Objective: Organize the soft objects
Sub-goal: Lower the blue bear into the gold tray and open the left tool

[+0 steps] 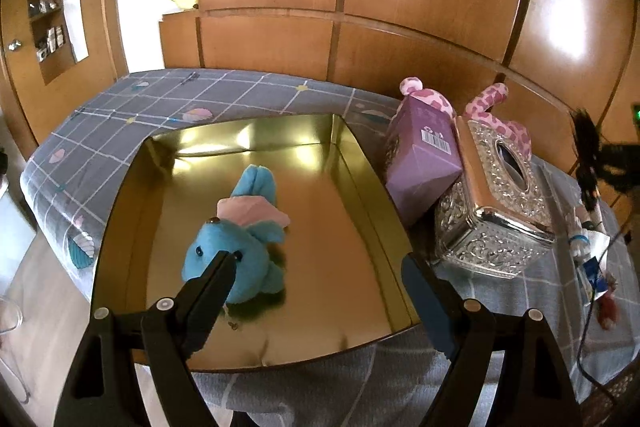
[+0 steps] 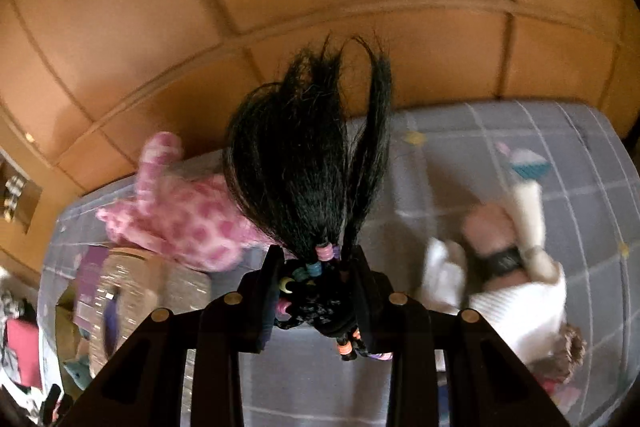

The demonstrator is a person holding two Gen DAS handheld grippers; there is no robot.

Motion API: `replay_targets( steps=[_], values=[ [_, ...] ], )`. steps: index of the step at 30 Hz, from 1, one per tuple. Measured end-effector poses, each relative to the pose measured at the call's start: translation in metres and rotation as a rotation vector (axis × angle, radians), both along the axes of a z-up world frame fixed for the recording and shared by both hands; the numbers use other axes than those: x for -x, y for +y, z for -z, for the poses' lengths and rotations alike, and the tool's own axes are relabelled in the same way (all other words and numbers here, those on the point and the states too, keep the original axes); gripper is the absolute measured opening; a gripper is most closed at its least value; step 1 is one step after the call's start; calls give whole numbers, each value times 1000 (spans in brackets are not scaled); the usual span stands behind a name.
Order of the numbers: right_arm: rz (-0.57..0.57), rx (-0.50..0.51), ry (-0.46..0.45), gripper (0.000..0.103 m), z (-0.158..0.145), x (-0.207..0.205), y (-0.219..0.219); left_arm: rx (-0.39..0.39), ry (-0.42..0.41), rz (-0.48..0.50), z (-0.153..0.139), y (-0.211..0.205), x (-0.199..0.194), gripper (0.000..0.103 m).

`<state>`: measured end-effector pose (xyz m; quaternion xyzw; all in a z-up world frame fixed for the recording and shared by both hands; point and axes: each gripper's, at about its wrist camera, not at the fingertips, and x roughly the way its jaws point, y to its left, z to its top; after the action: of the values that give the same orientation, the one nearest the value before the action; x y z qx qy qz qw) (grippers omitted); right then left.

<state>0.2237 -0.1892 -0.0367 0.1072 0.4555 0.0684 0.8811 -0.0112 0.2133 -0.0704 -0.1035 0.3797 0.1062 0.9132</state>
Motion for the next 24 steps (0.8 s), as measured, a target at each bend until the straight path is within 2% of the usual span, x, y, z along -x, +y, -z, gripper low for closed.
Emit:
replay_targets(
  steps=[10, 14, 18, 24],
  values=[
    [-220, -12, -102, 32, -40, -21, 122, -18, 2, -16, -3, 3, 6, 85],
    [-326, -18, -115, 32, -44, -15, 174, -45, -11, -51, -9, 8, 13, 88],
    [-456, -41, -95, 32, -36, 3, 230, -67, -28, -103, -15, 19, 21, 89],
    [-635, -91, 31, 32, 8, 44, 307, -82, -48, -205, -21, 43, 36, 90]
  ],
)
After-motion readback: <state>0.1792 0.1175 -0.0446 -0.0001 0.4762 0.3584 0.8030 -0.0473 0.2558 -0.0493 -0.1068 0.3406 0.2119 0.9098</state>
